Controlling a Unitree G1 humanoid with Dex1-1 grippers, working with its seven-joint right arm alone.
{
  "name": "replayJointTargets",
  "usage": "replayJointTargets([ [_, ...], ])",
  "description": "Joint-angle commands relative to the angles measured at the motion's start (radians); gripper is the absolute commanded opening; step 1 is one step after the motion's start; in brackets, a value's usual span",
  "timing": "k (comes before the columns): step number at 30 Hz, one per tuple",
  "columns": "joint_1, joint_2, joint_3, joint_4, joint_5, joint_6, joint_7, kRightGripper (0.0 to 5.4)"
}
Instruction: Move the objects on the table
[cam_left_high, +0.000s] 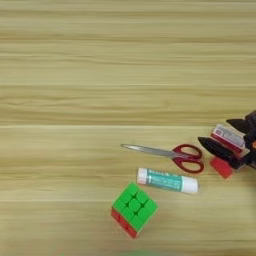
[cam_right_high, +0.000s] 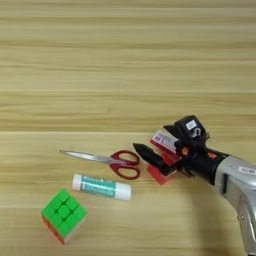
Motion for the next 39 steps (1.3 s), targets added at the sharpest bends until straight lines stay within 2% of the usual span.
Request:
replayJointTargets([
  [1,-0.080,-0.053,-0.042,-0.043,0.022,-0.009,-0.023,5.39],
  [10,-0.182,-0.071,-0.041,0.103,-0.014,-0.055,-0.043,5.39],
  [13,-0.205,-0.090,-0.049,0.170,-0.023,-0.109,-0.017,5.39],
  [19,-0.286,-0.171,-0.059,0.403,-0.034,-0.210,0.078,5.39],
  [23,-0.311,-0.213,-0.056,0.500,-0.024,-0.302,0.199,5.39],
  [28,-0.345,-0.242,-0.042,0.671,-0.046,-0.431,0.310,5.39],
  [32,-0.401,-0.238,-0.006,0.838,-0.092,-0.526,0.338,5.39],
  [35,-0.445,-0.235,0.037,0.978,-0.152,-0.619,0.339,5.39],
  [39,-0.474,-0.218,0.085,1.083,-0.204,-0.700,0.349,5.39],
])
